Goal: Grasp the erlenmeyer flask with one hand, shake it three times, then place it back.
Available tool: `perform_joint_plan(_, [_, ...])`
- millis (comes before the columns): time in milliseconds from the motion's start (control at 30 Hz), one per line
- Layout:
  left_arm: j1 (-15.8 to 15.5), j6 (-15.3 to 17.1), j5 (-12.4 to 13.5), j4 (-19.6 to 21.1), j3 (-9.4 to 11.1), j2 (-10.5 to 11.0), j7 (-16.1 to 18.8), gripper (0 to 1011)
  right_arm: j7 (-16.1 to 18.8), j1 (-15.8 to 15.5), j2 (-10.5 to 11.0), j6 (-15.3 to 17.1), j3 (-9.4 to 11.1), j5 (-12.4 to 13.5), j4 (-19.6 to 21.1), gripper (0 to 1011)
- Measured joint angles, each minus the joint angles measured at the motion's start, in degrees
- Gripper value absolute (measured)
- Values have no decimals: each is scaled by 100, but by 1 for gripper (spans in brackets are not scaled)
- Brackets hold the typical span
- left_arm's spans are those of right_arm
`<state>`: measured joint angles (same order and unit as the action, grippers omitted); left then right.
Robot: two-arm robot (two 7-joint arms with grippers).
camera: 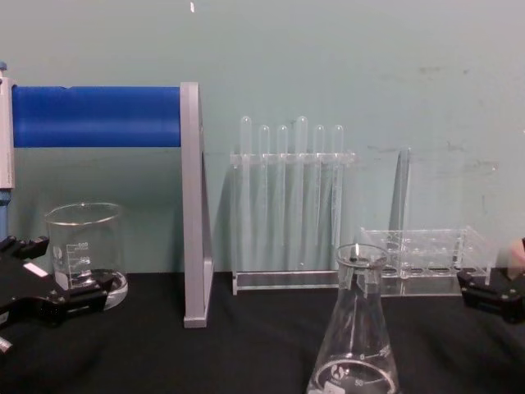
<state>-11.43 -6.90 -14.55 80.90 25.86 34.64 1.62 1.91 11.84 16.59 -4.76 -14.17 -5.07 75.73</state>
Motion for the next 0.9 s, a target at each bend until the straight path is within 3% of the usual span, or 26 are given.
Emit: perform_joint_plan(900, [0,0,0,0,0,0,0,1001,0,0,0,0,0,9,0,1000])
